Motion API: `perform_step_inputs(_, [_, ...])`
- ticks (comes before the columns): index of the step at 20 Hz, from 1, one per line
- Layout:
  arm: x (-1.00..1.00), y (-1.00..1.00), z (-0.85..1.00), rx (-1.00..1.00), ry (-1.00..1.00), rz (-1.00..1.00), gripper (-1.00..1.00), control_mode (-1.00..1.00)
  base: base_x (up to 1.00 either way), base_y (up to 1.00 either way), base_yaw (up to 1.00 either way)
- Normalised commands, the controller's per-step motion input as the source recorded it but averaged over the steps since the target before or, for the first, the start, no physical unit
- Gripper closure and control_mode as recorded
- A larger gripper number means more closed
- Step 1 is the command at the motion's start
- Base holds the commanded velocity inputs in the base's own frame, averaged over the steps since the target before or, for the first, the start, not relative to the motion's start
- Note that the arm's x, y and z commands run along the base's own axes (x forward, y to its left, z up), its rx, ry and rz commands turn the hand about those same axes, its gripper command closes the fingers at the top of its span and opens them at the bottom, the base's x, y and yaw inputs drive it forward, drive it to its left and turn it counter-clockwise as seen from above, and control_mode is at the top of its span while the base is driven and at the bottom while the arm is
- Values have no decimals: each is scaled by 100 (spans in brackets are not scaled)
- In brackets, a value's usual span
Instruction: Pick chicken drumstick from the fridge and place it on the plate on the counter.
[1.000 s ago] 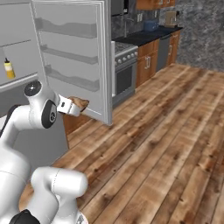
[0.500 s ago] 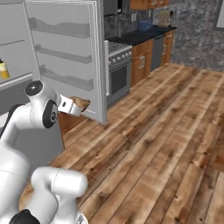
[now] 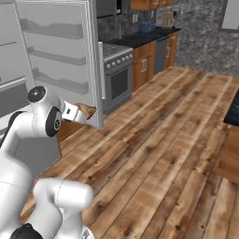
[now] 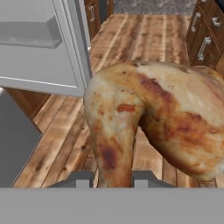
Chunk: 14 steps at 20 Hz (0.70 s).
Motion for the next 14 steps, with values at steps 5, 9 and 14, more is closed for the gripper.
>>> perform_step_inputs(5, [0,0,0,0,0,0,100,100,0,-45,-6])
perform_step_inputs(9, [0,0,0,0,0,0,100,100,0,-46,-6])
perform_step_inputs(14, [0,0,0,0,0,0,100,100,5,-45,-5])
